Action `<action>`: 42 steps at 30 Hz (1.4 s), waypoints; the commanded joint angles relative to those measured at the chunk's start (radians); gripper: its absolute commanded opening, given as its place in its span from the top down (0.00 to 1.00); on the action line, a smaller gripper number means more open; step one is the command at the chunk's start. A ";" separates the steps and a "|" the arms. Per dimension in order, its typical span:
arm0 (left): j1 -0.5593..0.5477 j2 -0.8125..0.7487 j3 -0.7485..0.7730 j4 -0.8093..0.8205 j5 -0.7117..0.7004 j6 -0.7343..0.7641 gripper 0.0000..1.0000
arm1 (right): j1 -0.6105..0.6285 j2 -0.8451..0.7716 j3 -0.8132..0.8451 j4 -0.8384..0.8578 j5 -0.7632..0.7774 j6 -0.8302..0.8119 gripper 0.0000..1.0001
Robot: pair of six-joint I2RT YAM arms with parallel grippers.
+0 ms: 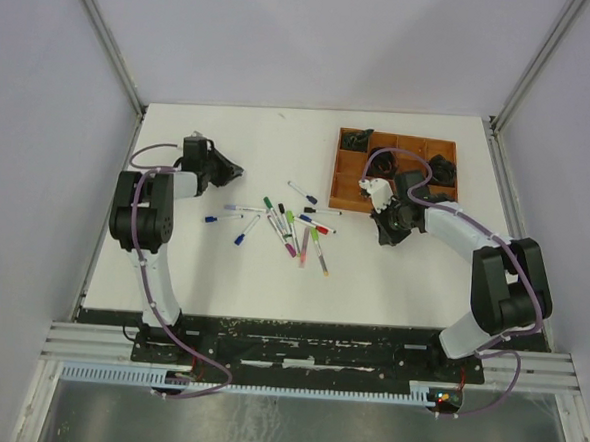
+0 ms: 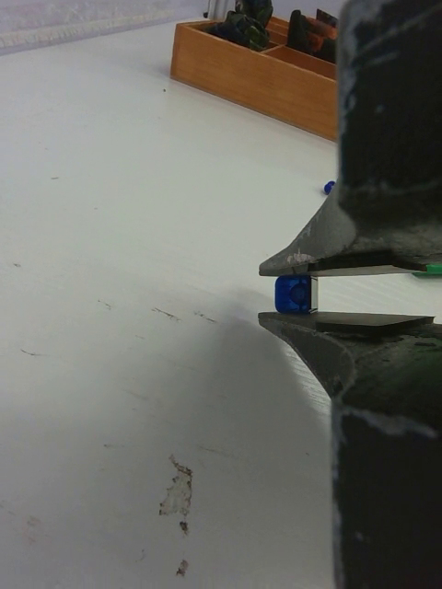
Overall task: Open the pen caps
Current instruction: Place the pen cap at the center of the board.
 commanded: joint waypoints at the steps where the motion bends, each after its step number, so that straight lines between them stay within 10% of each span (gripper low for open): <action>1: 0.005 0.002 0.055 -0.050 -0.029 0.071 0.92 | -0.005 0.007 0.016 0.027 -0.018 0.012 0.93; 42: 0.005 -0.026 0.090 -0.186 -0.149 0.127 0.61 | -0.019 0.063 0.053 -0.026 -0.020 0.004 0.61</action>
